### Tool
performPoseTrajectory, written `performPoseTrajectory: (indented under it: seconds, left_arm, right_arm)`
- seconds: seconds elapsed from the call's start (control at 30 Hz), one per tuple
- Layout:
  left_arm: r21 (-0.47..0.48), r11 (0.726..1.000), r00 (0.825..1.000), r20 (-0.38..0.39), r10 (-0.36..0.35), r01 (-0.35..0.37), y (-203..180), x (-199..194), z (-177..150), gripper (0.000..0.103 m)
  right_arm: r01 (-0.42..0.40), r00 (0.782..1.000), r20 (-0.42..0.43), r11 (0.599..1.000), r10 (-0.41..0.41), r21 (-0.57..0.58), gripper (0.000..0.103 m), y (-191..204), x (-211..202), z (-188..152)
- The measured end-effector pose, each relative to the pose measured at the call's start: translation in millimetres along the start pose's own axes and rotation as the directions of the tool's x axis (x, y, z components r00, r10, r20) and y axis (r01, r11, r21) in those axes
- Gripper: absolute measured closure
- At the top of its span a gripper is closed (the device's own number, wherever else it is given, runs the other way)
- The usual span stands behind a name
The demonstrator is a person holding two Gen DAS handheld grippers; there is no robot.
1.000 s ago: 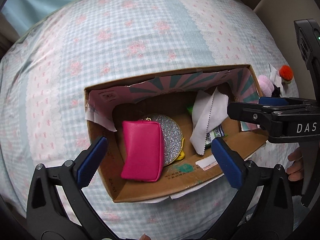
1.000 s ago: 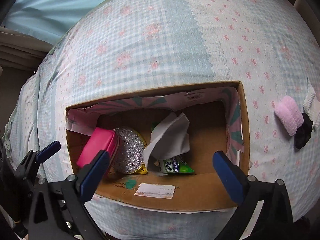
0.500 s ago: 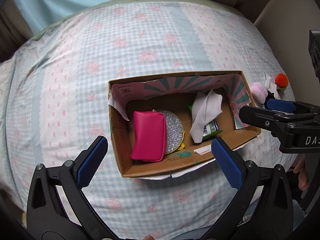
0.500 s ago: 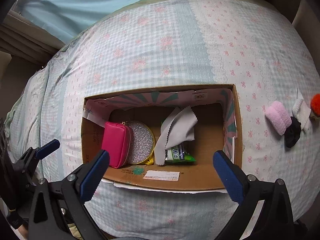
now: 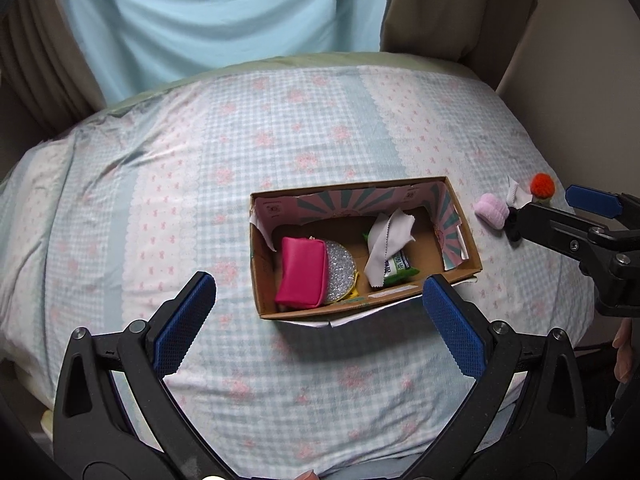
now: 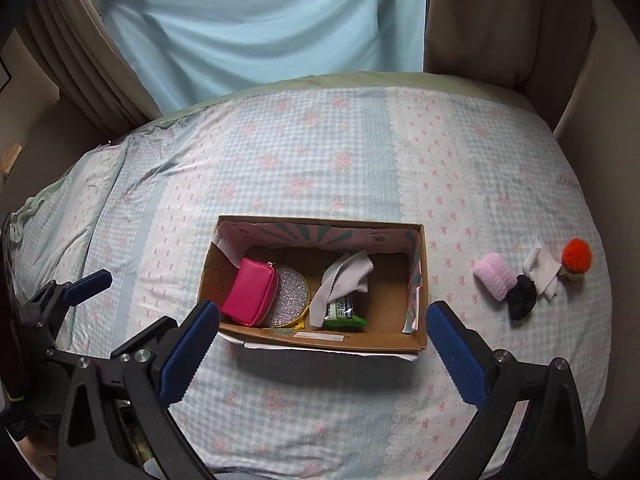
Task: Organize soft objects
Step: 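Withdraw both open tools upward from the box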
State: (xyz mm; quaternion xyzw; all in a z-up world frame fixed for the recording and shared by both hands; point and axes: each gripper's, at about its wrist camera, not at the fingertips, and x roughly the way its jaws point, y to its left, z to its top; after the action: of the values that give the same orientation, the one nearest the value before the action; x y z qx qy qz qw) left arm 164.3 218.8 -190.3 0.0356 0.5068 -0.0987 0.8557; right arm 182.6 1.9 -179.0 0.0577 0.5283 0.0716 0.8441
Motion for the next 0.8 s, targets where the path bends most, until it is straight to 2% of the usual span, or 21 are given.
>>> performPoseTrajectory:
  seconds: [0.2,0.37,0.57,0.8]
  left_arm:
    - [-0.032,0.999,0.995,0.094,0.019,-0.016,-17.5,-57.3,-4.0,0.0]
    - [-0.076,0.996,0.981,0.189,0.05,-0.036,-30.5,-106.0,-5.4,0.0]
    - [-0.115,0.992,0.96,0.269,0.076,-0.046,-47.8,-153.1,-5.5,0.0]
    - [-0.132,0.99,0.936,0.339,0.098,-0.056,-90.9,-171.5,3.6,0.0]
  right_arm:
    - [0.06,0.994,0.097,0.998,-0.057,-0.03,0.0,-6.0,-61.6,-7.3]
    - [0.069,0.981,0.181,0.997,-0.064,-0.024,0.0,-16.8,-111.1,-15.6]
    - [0.137,0.944,0.301,0.991,-0.133,0.009,0.0,-31.6,-165.9,-25.5]
    - [0.129,0.912,0.384,0.99,-0.141,0.057,0.0,-73.4,-199.8,-34.3]
